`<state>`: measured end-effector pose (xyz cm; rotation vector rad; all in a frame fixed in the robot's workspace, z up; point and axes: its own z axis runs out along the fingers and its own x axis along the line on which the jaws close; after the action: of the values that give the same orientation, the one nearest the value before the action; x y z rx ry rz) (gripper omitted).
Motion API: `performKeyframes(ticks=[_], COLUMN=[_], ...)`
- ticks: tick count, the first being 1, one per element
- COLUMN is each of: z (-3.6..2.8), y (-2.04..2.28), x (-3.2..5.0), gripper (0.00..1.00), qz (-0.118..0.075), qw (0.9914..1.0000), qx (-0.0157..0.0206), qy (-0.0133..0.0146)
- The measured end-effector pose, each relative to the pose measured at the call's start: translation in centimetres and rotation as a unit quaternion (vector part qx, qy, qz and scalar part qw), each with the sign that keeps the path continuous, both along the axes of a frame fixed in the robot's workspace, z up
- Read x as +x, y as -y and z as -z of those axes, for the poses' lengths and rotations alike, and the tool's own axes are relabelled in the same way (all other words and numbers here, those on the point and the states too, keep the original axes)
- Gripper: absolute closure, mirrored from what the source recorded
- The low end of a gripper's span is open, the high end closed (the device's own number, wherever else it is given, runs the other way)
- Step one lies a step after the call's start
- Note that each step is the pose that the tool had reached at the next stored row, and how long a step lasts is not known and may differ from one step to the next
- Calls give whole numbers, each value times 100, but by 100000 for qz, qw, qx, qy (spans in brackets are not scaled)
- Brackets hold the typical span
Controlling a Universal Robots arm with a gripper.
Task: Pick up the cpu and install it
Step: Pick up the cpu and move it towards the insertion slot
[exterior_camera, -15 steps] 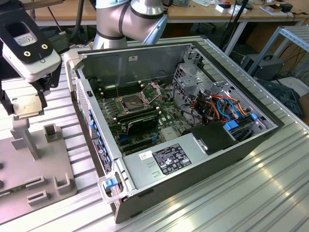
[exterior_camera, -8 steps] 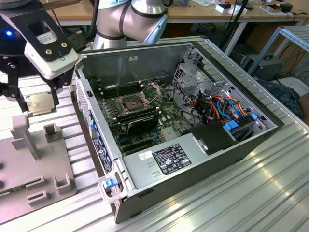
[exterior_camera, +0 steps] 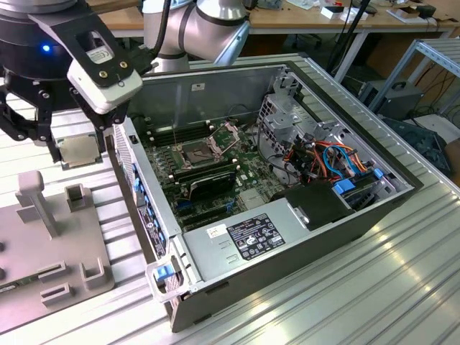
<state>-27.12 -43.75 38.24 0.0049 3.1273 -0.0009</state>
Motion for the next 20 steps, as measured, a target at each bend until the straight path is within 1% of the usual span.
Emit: performKeyframes(ticks=[1,3,4,6,8,11,20], z=[0,0,0,1,0,0,0], y=[0,0,0,0,0,0,0], x=[59,100,139,174,246,333,485], gripper=[45,45,45,45,45,45,45], qz=[-3,-4,-5,-1,0,-1,-2], qw=[100000,100000,100000,100000,100000,100000,100000], qx=[2,5,2,9,2,4,0], qy=[0,2,0,5,1,5,-1])
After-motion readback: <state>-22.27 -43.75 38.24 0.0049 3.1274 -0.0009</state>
